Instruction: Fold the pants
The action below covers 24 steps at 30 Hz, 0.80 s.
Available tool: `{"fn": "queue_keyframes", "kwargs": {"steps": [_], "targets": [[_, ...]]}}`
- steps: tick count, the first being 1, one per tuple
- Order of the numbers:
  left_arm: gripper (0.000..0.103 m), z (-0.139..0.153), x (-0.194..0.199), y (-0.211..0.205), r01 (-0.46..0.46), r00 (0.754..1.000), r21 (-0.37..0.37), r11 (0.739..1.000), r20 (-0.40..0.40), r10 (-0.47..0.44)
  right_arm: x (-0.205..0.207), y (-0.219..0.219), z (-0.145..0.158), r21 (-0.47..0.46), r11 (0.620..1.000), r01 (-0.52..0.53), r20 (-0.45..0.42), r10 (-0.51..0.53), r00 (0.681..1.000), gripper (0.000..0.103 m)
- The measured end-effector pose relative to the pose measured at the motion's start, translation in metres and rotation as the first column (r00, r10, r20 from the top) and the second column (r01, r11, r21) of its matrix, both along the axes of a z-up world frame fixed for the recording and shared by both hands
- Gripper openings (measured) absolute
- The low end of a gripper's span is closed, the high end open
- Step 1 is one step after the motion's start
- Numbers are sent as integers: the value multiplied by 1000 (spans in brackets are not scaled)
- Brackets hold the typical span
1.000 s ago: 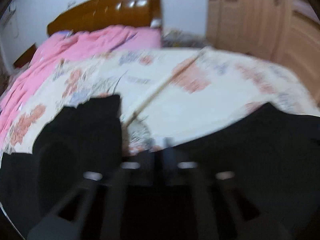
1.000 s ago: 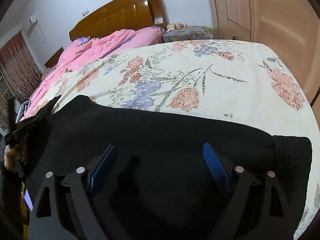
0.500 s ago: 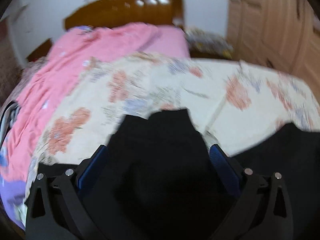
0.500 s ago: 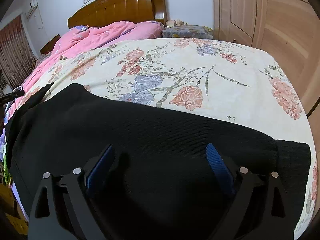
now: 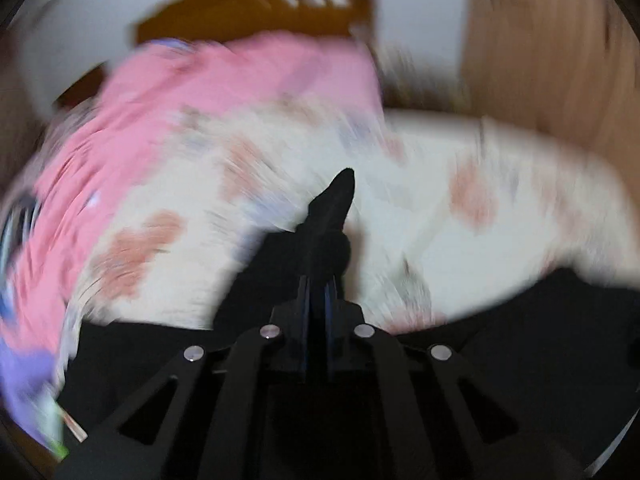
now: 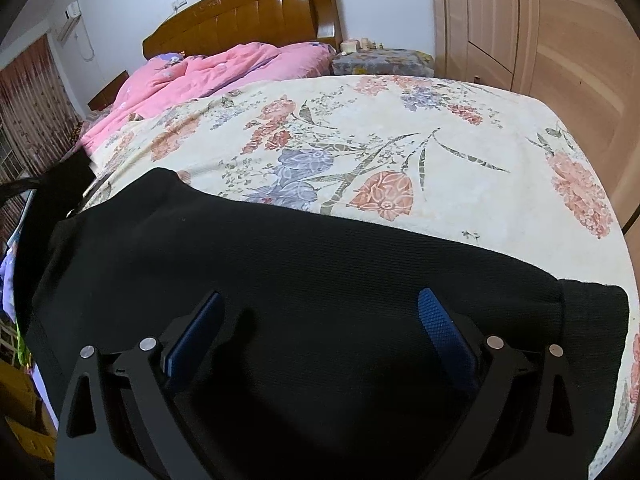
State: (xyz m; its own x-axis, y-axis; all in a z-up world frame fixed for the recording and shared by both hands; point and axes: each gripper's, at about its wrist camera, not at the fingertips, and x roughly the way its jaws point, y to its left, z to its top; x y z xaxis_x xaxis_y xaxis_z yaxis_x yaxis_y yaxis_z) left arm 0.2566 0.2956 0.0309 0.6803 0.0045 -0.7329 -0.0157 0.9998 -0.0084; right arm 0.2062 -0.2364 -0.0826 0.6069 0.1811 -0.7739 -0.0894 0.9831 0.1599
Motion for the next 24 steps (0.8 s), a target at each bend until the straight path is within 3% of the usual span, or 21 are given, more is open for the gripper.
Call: {"fn": "queue_keyframes", "kwargs": {"steps": [1,3,4,6,7,10,12,14,17,20,21,24], "targets": [[6,13,-26,34,-79,995,-83,993,59,84,0,1,0,-2,1000,-2,-1,2,1000,95],[6,19,-63,82,-164,978,-175,971,103,184,1,2,0,-7,1000,-5,-5,5,1000,96],[6,12,-90,115,-249,957,-211,945,95,273,1,2,0,-10,1000,-7,-7,7,1000,96],[7,-6,-119,153,-332,932,-262,906,54,357,1,3,-1,-17,1000,-10,-10,9,1000,97],[8,-26,-135,177,-370,918,-329,869,14,396,2,4,-1,-23,1000,-12,-14,12,1000,98],[23,-80,-166,214,-429,893,-462,776,-87,442,3,5,-2,-29,999,-18,-18,18,1000,99],[46,-98,-182,219,-406,896,-533,742,-73,438,2,3,0,-12,1000,-19,-14,19,1000,98],[62,-103,-186,218,-360,900,-600,715,-23,434,1,5,6,-5,1000,-9,-27,9,1000,95],[63,-96,-178,212,-297,913,-627,720,35,408,12,34,30,99,988,-122,-5,124,992,80],[66,-85,-164,202,-264,925,-579,771,75,372,36,95,55,106,941,-322,60,317,946,80],[70,-84,-159,201,-256,928,-574,778,81,365,43,120,60,87,918,-388,76,382,921,80],[72,-89,-150,205,-252,929,-585,771,78,363,70,200,67,101,794,-600,105,591,800,75]]}}
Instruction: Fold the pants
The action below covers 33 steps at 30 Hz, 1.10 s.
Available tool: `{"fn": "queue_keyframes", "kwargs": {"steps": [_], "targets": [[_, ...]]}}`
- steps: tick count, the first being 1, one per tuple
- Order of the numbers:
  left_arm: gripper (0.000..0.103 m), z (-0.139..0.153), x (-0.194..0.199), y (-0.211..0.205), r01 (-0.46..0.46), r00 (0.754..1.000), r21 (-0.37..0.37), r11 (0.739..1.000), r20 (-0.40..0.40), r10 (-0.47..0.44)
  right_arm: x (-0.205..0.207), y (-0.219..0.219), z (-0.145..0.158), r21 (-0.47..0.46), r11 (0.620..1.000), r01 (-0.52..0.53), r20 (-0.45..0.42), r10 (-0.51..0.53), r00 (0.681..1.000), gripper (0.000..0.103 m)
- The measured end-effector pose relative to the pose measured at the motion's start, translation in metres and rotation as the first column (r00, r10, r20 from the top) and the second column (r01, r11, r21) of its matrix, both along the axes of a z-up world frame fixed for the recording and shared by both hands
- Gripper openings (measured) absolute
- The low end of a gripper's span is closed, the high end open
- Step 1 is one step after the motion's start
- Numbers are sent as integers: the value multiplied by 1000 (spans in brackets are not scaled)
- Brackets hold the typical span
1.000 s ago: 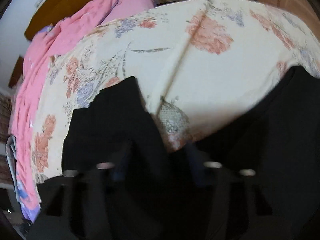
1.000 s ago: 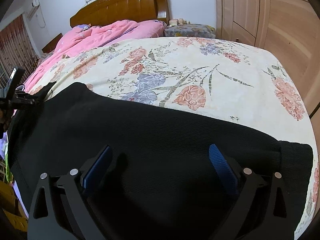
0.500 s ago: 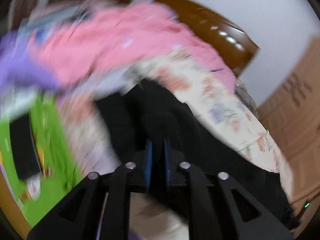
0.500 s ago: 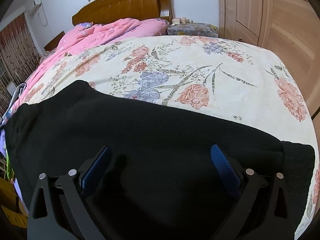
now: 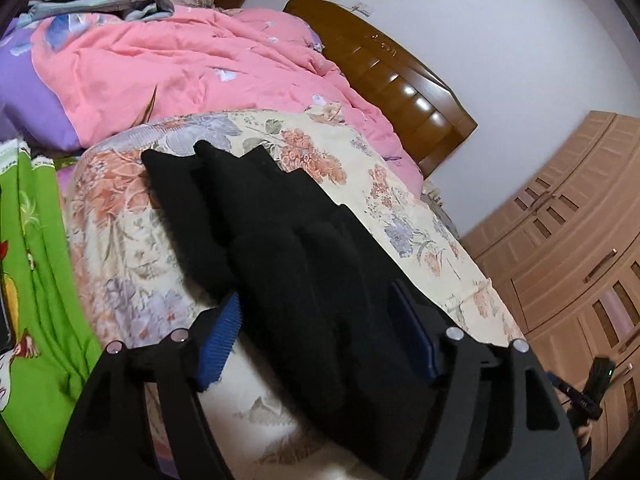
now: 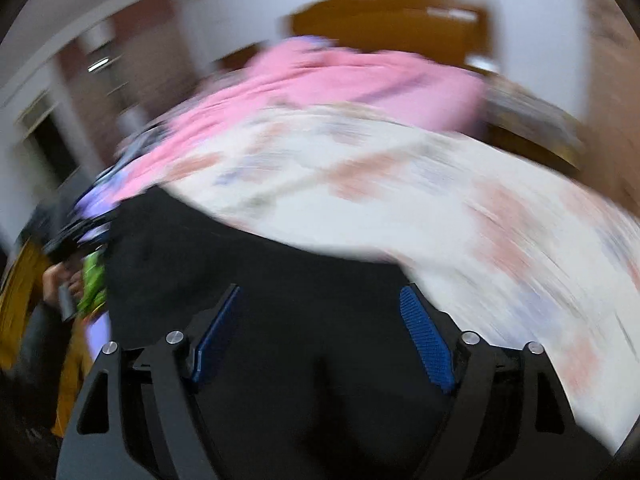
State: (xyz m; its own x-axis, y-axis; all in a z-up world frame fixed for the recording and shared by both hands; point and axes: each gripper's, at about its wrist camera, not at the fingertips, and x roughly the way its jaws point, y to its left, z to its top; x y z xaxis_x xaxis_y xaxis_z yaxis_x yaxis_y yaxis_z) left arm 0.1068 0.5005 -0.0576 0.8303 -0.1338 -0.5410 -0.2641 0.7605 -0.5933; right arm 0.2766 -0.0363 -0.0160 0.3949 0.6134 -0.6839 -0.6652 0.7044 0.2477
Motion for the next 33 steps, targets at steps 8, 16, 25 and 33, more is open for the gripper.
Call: {"fn": "queue_keyframes", "kwargs": {"steps": [8,16,25,33], "targets": [[77,9,1,-1,31,999,30,999,-28,-30,56,187,-39,-17,909,-415,-171,407,897,62],[81,24,-21,20,-37,998,52,998,57,34,65,269,-61,-75,844,-531,-236,502,832,40],[82,-3,23,40,-34,999,-3,999,-9,34,74,293,-76,-104,839,-534,-304,484,821,33],[18,-8,22,41,-51,998,32,998,-28,52,52,295,-63,-186,820,-542,-165,517,840,11]]}}
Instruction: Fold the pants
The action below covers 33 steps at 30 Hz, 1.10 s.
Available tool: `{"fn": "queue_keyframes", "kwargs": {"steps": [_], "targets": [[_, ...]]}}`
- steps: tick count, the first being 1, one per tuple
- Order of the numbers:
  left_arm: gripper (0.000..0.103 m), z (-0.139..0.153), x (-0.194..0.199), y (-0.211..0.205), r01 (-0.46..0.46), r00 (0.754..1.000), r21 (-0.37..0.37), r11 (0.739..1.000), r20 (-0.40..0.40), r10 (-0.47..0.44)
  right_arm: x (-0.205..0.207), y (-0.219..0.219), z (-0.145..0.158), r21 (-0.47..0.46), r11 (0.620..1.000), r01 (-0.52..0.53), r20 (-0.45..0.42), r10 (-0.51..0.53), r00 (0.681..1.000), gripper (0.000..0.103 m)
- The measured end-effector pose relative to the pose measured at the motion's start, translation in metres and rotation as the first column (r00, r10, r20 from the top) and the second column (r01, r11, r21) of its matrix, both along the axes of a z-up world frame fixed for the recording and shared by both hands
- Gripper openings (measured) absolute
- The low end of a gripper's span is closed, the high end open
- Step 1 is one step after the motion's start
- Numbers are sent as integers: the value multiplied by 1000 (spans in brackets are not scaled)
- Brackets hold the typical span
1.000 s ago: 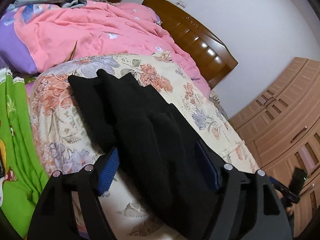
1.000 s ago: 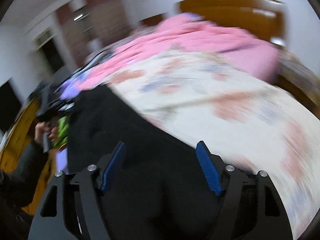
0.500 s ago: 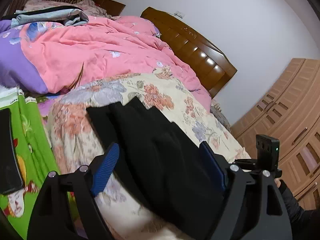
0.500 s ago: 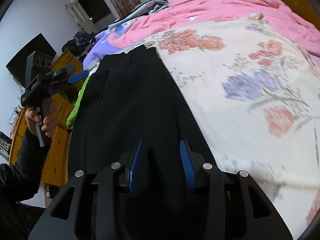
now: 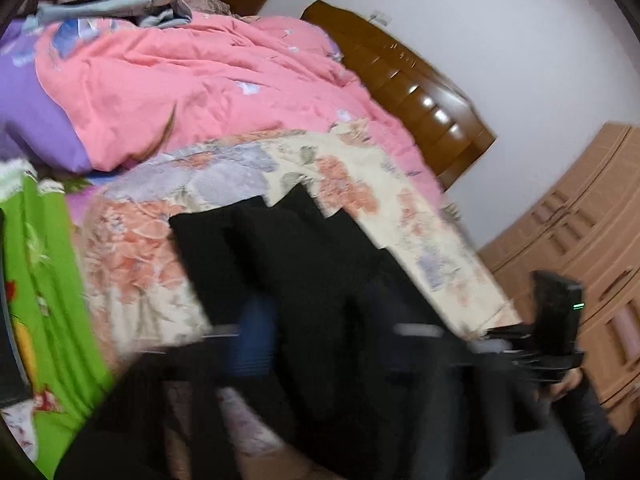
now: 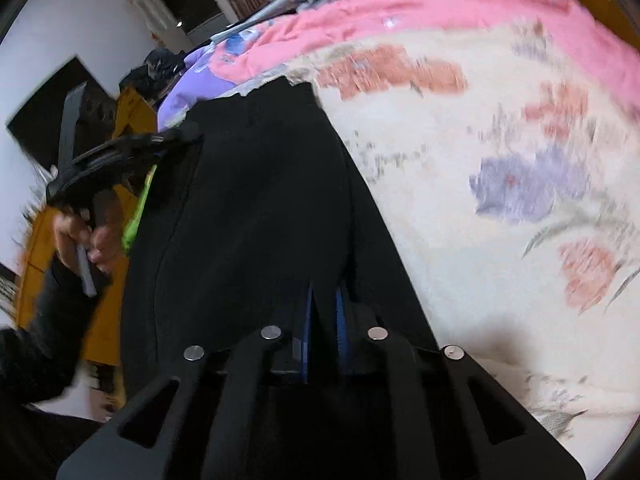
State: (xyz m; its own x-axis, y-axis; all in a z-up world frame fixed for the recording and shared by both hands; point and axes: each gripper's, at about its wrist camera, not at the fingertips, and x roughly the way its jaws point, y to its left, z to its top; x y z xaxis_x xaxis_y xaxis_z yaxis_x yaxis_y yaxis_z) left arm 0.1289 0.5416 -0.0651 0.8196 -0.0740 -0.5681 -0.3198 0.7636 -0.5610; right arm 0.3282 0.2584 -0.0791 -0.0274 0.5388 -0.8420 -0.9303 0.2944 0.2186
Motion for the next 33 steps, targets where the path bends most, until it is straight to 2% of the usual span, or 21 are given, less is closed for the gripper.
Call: {"fn": "queue_keyframes", "kwargs": {"steps": [2,3,5,6,8,10,12,14,15,16,17,21,22,23,24,25,26,27,28,30,33], "targets": [[16,7,-6,-6,-5,999,45,999,36,3,-6,2,13,26,1000,-5,70,3,998,10],[15,15,-9,-15,-8,999,118,993,42,3,-8,4,23,42,999,-9,105,5,994,9],[15,29,-15,-26,-19,998,197,980,68,6,-10,9,48,74,997,-23,179,9,984,9],[15,36,-18,-29,-30,996,216,976,93,11,-10,13,62,96,995,-36,205,15,979,9],[15,51,-28,-28,-78,987,228,971,157,43,-8,21,70,93,995,-44,223,22,975,9],[15,53,-31,-22,-120,983,207,971,160,88,-1,31,55,37,999,-40,212,31,977,9],[15,36,-27,-11,-130,989,150,980,91,118,10,38,29,-33,999,-17,169,22,985,9],[17,0,-17,3,-121,993,50,991,-8,122,17,43,3,-79,997,7,121,3,993,9],[19,-8,-18,7,-124,992,19,992,-6,124,16,43,-1,-77,997,9,116,0,993,9],[21,-14,-24,15,-124,992,-44,991,35,125,15,43,-1,-71,997,14,115,-6,993,9],[21,-15,-27,18,-121,991,-68,990,51,125,15,44,1,-67,998,17,115,-9,993,9],[21,-4,-33,30,-175,984,-26,984,39,176,17,43,0,-78,997,24,97,-16,995,12],[21,-3,-34,34,-182,983,-33,983,27,183,17,42,0,-78,996,33,96,-25,995,20],[21,-2,-34,35,-185,982,-40,982,21,186,17,40,1,-80,995,57,103,-48,994,33],[33,1,-34,36,-198,980,-36,980,14,199,15,37,3,-77,994,78,104,-70,992,40],[43,8,-39,32,-249,969,15,968,-2,249,14,29,9,-50,992,115,103,-109,989,50],[62,16,-44,26,-269,963,47,962,8,269,10,24,16,-12,989,144,109,-142,984,58],[73,24,-51,20,-282,959,77,956,38,280,4,16,25,37,986,162,117,-165,979,59],[78,36,-57,8,-278,959,111,954,85,270,-9,6,36,97,983,156,119,-167,979,59],[90,52,-59,-11,-232,968,157,960,132,213,-34,-5,45,142,983,120,99,-135,986,59],[94,62,-39,-42,-82,993,221,972,106,59,-80,-7,41,86,996,29,140,-41,989,60]]}}
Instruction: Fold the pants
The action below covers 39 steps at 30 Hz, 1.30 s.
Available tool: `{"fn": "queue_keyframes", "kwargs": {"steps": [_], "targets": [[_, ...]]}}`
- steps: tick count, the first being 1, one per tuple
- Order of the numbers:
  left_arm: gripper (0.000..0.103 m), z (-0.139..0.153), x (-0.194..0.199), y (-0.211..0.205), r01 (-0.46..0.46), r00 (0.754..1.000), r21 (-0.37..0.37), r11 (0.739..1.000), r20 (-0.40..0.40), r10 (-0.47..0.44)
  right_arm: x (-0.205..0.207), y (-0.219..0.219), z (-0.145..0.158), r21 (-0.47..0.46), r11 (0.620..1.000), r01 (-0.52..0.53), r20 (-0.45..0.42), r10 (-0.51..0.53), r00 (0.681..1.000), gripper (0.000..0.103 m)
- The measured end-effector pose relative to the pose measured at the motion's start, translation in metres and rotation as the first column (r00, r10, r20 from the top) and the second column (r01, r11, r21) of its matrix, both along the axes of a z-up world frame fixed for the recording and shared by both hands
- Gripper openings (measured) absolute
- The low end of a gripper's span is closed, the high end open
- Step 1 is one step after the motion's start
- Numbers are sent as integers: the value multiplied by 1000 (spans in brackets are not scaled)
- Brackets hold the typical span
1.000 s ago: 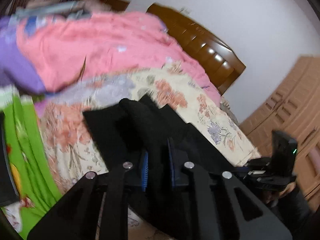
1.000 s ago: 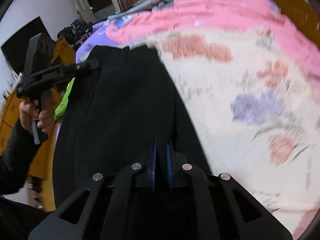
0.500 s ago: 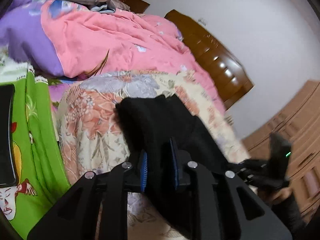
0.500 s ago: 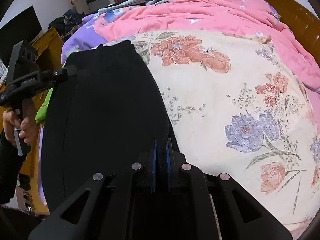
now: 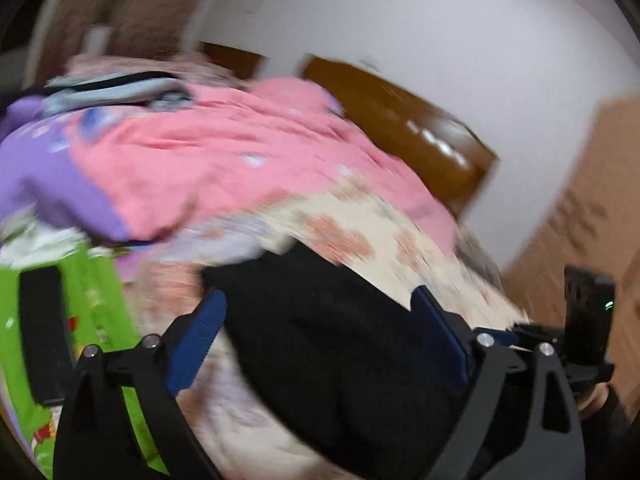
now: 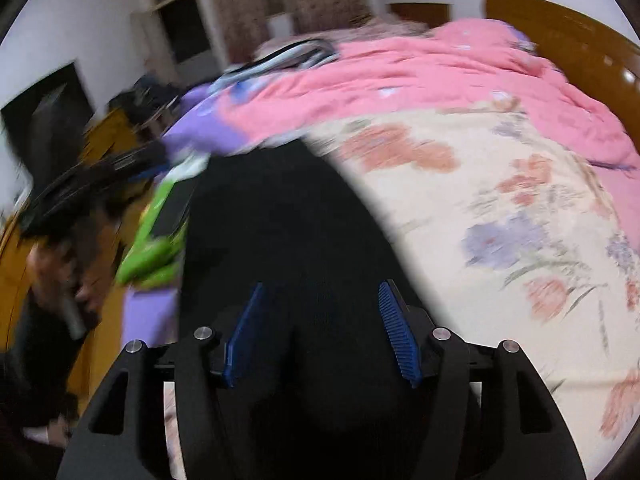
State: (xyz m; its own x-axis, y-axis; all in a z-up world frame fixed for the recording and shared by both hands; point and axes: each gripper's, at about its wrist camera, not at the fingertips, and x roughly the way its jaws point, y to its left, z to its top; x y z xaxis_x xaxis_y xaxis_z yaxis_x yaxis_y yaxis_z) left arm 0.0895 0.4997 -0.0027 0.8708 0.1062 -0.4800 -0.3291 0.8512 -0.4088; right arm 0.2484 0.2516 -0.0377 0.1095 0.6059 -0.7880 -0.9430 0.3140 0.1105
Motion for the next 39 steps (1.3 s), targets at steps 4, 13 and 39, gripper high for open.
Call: {"fn": "queue_keyframes", "kwargs": {"steps": [4,13,39], "targets": [[94,-34,45,-23,119,976,6,993,-184,-116,-57,7,-44,-205,975,-89,65,104,992,63],[94,-33,46,-59,71,964,120,990,-264,-37,-108,-67,-2,-42,999,-11,89,15,996,77],[101,-18,165,-446,781,622,208,589,-355,-698,-43,-476,-28,-102,402,910,64,-910,409,87]]}}
